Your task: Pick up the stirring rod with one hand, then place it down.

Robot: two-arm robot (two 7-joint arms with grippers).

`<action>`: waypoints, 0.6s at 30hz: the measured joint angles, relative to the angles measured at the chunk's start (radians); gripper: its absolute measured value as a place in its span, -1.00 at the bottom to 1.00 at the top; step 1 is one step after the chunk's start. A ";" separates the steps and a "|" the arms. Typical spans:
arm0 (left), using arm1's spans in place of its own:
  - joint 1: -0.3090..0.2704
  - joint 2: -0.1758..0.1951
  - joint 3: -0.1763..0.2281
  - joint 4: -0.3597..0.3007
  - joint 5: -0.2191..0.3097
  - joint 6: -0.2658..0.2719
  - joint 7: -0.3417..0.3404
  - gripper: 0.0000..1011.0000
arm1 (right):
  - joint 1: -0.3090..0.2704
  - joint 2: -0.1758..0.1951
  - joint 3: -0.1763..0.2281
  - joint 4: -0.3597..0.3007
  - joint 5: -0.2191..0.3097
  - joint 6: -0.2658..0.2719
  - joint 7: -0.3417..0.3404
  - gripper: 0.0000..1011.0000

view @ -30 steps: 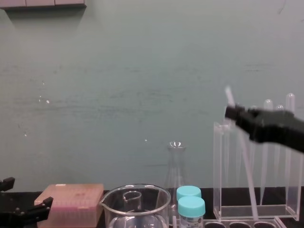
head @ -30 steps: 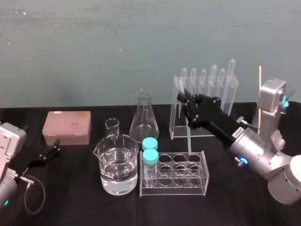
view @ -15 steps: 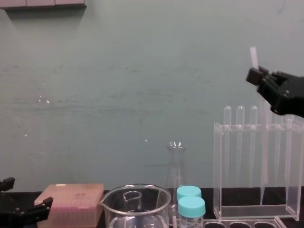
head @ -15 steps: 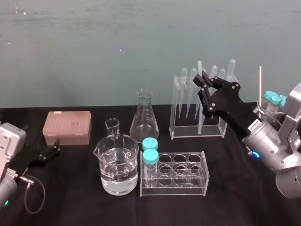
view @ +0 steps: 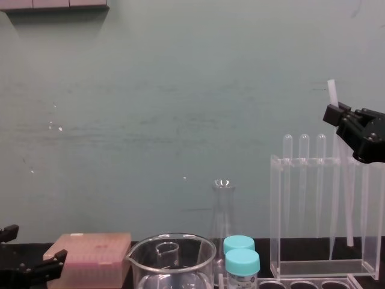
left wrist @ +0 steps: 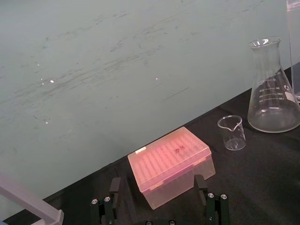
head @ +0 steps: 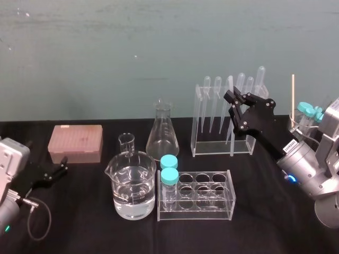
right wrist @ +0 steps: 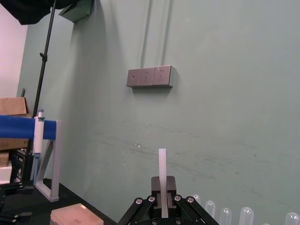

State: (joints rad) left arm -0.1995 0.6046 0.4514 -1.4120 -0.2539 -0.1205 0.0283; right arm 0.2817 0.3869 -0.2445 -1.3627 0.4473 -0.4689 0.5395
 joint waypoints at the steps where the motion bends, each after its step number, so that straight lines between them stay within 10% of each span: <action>1: 0.000 0.000 0.000 0.000 0.000 0.000 0.000 0.98 | 0.000 0.000 0.000 0.000 0.000 0.000 0.000 -0.87; 18: 0.000 0.000 0.000 0.000 0.000 0.000 0.000 0.98 | 0.002 0.001 -0.003 -0.003 0.005 0.000 0.001 -0.87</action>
State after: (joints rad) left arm -0.1995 0.6047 0.4514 -1.4120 -0.2539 -0.1205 0.0283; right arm 0.2839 0.3878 -0.2473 -1.3659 0.4520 -0.4691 0.5407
